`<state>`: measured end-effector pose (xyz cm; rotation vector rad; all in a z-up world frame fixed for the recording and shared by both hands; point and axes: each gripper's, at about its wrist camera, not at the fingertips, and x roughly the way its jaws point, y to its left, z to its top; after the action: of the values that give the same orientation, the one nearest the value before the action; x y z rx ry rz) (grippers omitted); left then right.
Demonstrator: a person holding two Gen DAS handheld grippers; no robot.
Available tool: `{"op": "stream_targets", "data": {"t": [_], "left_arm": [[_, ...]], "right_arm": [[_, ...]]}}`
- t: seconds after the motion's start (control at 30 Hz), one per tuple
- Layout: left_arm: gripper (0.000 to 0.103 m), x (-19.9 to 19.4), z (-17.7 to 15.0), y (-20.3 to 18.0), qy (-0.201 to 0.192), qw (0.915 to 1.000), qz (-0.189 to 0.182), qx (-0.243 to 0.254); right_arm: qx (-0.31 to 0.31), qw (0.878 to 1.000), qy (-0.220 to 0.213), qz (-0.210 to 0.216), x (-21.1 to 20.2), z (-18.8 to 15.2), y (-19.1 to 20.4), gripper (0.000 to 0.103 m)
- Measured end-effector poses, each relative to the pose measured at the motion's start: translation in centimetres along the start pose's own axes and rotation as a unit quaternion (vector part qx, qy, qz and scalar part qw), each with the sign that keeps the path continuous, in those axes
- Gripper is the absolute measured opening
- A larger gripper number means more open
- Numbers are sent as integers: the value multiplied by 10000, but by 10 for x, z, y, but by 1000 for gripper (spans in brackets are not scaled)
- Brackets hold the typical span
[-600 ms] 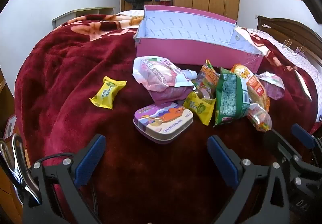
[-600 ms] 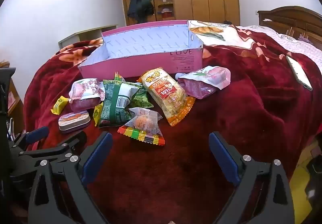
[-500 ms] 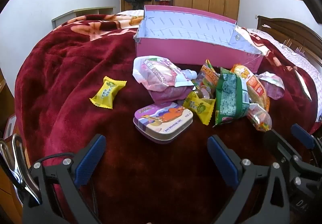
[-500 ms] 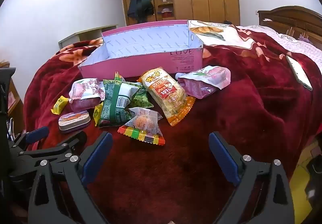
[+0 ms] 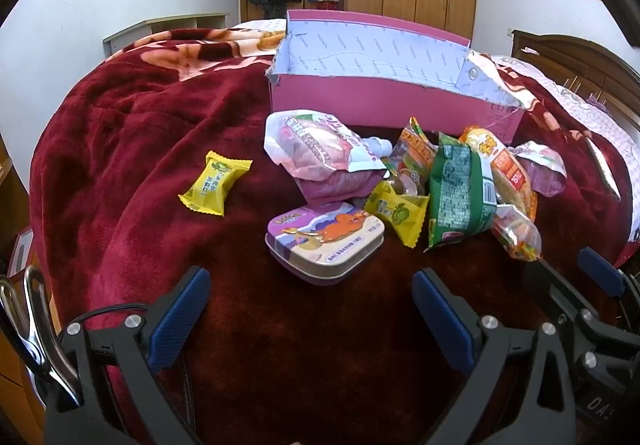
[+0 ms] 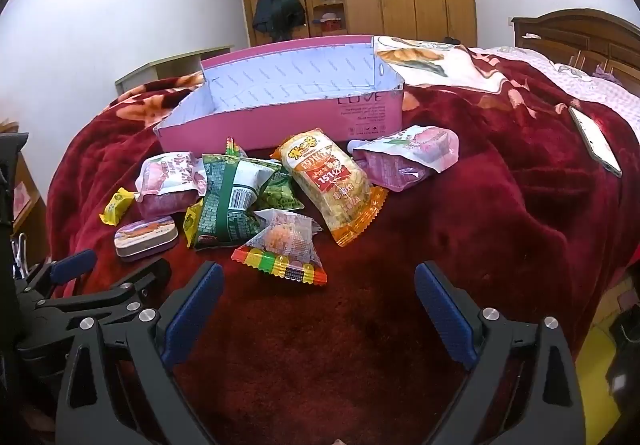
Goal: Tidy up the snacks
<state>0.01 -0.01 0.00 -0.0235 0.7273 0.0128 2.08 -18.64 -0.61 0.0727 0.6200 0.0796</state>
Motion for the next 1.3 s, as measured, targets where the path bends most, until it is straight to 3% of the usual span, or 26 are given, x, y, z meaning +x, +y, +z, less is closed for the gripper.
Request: {"op": "stream_targets", "data": {"t": [1.3], "left_arm": [[103, 0, -3, 3, 37, 10000, 5, -7]], "right_arm": [[19, 10000, 46, 9, 2, -1, -1, 98]]}}
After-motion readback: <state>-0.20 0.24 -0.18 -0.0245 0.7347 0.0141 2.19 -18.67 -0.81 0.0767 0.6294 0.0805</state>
